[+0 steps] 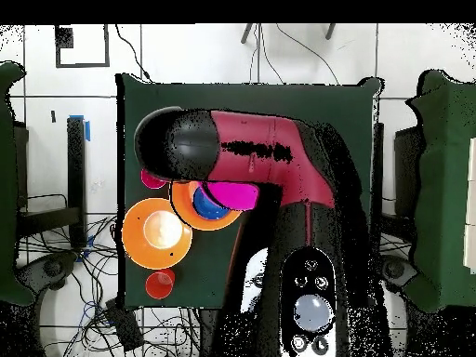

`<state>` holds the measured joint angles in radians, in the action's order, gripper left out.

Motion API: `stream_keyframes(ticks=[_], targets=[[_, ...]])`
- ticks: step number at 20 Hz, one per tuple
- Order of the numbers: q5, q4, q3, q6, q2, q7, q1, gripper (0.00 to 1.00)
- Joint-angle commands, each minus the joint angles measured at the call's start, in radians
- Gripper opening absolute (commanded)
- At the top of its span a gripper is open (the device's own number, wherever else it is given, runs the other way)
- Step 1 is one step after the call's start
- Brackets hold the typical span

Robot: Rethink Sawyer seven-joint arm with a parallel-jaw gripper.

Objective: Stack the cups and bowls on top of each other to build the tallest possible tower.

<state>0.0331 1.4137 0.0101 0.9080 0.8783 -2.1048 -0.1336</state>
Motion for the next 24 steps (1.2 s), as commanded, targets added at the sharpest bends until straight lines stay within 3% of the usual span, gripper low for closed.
stream_keyframes(ticks=[1, 16, 24], targets=[[-0.003, 0.008, -0.012, -0.008, -0.072, -0.223, 0.049, 0.0], [-0.005, -0.016, -0.064, -0.097, -0.148, -0.276, 0.107, 0.0], [-0.012, -0.036, -0.093, -0.092, -0.161, -0.287, 0.128, 0.0]])
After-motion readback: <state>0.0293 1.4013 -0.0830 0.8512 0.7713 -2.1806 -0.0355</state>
